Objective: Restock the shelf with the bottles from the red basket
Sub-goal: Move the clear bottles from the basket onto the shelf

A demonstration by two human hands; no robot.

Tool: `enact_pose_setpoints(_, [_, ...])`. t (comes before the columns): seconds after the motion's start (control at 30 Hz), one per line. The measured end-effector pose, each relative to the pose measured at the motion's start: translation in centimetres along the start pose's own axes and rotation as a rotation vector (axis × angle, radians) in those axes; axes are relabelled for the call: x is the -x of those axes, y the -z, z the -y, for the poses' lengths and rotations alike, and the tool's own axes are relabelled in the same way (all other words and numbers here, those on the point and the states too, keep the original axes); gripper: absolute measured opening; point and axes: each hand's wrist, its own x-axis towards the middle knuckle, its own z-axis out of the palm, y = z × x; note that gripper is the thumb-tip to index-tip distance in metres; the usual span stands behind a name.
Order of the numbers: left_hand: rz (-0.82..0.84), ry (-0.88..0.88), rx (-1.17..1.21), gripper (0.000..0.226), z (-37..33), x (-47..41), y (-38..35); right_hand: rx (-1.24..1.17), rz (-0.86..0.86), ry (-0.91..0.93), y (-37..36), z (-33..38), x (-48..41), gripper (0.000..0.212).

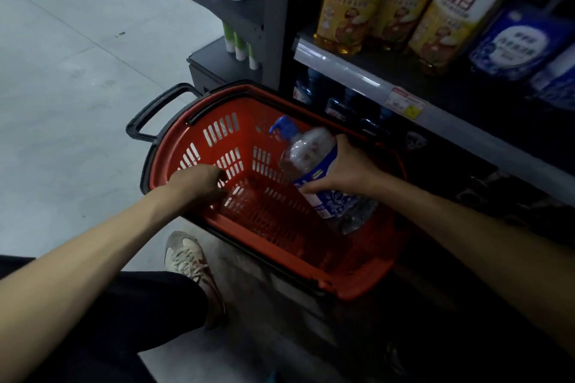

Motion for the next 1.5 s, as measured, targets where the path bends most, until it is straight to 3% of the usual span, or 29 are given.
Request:
enact_pose_setpoints(0.17, [-0.202,-0.095,0.244,0.040,-3.7,1.3,1.5,-0.118,-0.065,0.062,4.3,1.5,2.8,0.124])
enact_pose_setpoints(0.3, [-0.206,-0.145,0.431,0.027,-7.8,2.5,3.5,-0.286,-0.093,0.066,6.8,1.9,4.5,0.133])
enact_pose_setpoints(0.37, [-0.165,-0.168,0.498,0.025,-9.3,2.8,4.1,-0.400,-0.090,0.093,7.6,1.7,5.2,0.115])
enact_pose_setpoints(0.47, [-0.157,-0.195,0.657,0.022,-11.3,3.5,4.6,-0.538,-0.082,0.146,8.5,1.0,6.4,0.054])
enact_pose_setpoints(0.6, [-0.105,-0.248,1.084,0.020,-15.2,5.2,5.8,-0.683,-0.113,0.114,9.1,-0.3,6.2,0.058])
enact_pose_setpoints(0.73, [-0.054,-0.373,1.315,0.024,-18.4,6.2,6.9,-0.666,-0.167,0.142,10.1,-0.6,5.5,0.056])
enact_pose_setpoints(0.87, [-0.017,-0.412,1.400,0.031,-20.9,5.8,6.7,-0.686,-0.236,0.167,10.8,-1.0,4.9,0.061])
enact_pose_setpoints(0.97, [-0.016,-0.455,1.402,0.035,-22.0,5.5,7.0,-0.721,-0.280,0.085,11.1,-1.3,4.6,0.091])
enact_pose_setpoints(1.07, [-0.048,-0.517,1.323,0.046,-23.1,5.7,7.0,-0.740,-0.307,0.046,11.6,-1.9,5.2,0.101])
enact_pose_setpoints(1.13, [-0.103,-0.540,1.256,0.052,-24.1,5.7,6.9,-0.776,-0.313,0.032,12.2,-2.1,6.2,0.098])
enact_pose_setpoints(1.3, [-0.164,-0.540,1.263,0.058,-26.6,5.9,6.6,-0.923,-0.238,0.021,13.5,-4.2,8.9,0.041])
enact_pose_setpoints(1.37, [-0.143,-0.536,1.299,0.056,-27.4,5.9,6.5,-0.964,-0.246,-0.020,13.9,-5.2,9.3,0.044])
enact_pose_setpoints(1.5, [-0.124,-0.519,1.388,0.058,-28.7,6.1,6.5,-0.852,-0.290,-0.002,14.6,-7.2,10.5,0.069])
